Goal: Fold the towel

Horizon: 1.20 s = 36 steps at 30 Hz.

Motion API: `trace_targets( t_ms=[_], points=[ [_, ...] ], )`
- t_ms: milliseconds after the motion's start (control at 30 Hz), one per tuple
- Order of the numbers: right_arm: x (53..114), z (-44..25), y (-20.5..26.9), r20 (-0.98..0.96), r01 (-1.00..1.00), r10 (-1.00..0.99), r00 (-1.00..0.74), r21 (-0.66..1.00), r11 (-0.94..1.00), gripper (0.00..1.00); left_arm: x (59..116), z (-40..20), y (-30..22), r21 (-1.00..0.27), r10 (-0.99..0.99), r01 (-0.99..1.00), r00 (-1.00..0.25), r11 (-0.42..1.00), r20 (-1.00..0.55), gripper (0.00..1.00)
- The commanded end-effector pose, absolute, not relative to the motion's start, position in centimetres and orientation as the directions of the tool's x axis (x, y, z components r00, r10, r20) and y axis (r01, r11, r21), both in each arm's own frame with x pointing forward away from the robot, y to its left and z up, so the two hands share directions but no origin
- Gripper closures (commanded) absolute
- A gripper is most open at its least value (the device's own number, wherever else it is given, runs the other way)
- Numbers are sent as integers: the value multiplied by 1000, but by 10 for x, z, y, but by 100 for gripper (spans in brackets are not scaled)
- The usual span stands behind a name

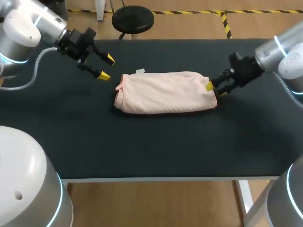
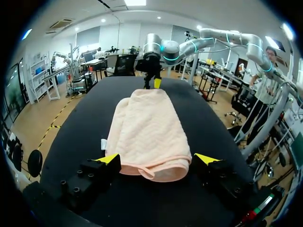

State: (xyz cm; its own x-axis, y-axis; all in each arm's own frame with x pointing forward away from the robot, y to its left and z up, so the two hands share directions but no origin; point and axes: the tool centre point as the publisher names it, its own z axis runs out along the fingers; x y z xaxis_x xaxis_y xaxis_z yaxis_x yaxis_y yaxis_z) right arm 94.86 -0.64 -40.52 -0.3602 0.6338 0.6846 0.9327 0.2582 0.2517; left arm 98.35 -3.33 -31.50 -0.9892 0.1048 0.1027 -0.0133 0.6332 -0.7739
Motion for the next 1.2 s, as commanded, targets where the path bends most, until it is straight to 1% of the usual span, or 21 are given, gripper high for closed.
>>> trace_targets(
  t_ms=[33, 567, 900, 933, 967, 1067, 1200],
  points=[
    [953, -413, -3, 697, 934, 622, -357, 249, 257, 0, 984, -316, -33, -775, 106, -12, -989, 632, 102, 0],
    [959, -421, 21, 727, 950, 612, -312, 223, 219, 0, 984, -316, -33, -775, 106, -12, -989, 632, 102, 0],
    [958, -416, 46, 724, 950, 616, -311, 230, 209, 0, 984, -316, -33, -775, 106, -12, -989, 632, 102, 0],
    [957, -415, 47, 721, 951, 619, -310, 230, 208, 14, 984, -316, -33, -775, 106, -12, -989, 632, 102, 0],
    [956, -415, 49, 720, 951, 621, -310, 231, 207, 53, 984, -316, -33, -775, 106, -12, -989, 632, 102, 0],
    [954, -413, 52, 700, 952, 645, -307, 233, 200, 100, 984, -316, -33, -775, 106, -12, -989, 632, 102, 0],
    [948, -407, 56, 663, 952, 684, -305, 231, 201, 100, 984, -316, -33, -775, 106, -12, -989, 632, 102, 0]
  ],
)
